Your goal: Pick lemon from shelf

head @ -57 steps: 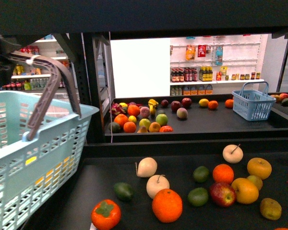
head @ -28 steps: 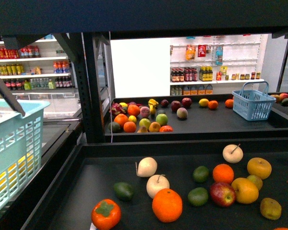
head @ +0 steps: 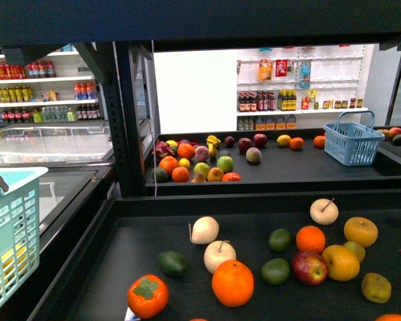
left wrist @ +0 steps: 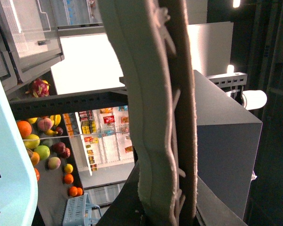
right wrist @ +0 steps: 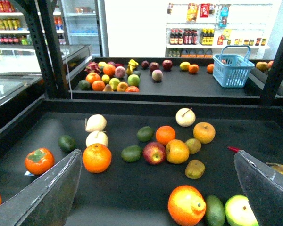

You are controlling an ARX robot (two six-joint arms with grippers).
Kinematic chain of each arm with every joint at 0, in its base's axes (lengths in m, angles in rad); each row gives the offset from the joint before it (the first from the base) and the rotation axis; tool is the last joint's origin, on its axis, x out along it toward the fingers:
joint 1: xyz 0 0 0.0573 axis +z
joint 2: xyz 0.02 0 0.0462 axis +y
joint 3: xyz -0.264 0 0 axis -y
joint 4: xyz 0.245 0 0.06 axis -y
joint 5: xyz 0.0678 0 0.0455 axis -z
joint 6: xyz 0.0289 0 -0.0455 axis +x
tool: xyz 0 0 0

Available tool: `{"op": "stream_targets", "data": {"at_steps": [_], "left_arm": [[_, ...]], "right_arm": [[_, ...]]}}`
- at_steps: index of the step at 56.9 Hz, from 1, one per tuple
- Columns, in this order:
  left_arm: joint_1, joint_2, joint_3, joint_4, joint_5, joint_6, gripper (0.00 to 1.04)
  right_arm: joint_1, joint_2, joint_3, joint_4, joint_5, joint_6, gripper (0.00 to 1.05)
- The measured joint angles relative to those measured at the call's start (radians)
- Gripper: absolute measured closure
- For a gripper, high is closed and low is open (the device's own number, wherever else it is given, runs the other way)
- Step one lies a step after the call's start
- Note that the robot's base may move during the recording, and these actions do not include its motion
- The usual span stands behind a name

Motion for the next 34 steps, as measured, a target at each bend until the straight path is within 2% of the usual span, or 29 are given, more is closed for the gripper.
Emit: {"op": "stream_targets", "data": {"at_steps": [25, 34], "left_arm": [[0.02, 0.003, -0.006, 0.0, 0.013, -0.029, 0.95], [0.024, 0.003, -0.008, 0.005, 0.01, -0.03, 0.68]], "right_arm": [[0.0, 0.0, 0.0, 0.0, 0.0, 0.0, 0.07], [0.0, 0.0, 0.0, 0.0, 0.0, 0.0, 0.07]]}}
